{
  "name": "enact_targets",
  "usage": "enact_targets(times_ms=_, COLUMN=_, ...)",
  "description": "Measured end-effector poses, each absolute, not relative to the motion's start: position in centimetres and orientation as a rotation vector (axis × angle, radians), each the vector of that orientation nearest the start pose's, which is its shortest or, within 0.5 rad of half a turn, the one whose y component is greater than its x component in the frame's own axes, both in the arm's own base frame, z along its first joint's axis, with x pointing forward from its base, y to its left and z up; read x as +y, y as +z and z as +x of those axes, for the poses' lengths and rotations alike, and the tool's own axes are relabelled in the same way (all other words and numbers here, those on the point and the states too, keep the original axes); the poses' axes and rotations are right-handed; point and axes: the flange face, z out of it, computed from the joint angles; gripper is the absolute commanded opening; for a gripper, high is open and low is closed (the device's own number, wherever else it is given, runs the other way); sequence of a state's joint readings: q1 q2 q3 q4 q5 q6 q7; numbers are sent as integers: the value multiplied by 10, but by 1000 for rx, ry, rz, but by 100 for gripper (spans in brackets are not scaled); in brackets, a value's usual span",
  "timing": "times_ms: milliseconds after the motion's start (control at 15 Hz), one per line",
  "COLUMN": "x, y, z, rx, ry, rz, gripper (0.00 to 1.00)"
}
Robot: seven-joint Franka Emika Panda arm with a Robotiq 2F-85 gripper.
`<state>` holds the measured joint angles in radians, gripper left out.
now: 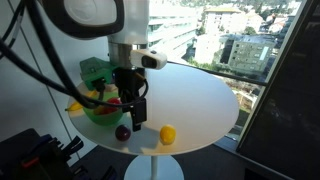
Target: Pick up the brown round object and put it in the green bowl
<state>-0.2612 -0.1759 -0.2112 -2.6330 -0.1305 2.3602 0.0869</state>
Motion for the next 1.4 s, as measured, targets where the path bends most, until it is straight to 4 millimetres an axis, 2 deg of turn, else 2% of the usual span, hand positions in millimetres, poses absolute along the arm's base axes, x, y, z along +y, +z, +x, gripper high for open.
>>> enact_targets(times_ms=600, x=-175, y=278, z=368, rx=688, ry=215, rz=-3098, gripper=100)
enact_targets(times_ms=1400, x=-161, y=251, z=363, rx=641, ry=126, rz=-3116, gripper=100)
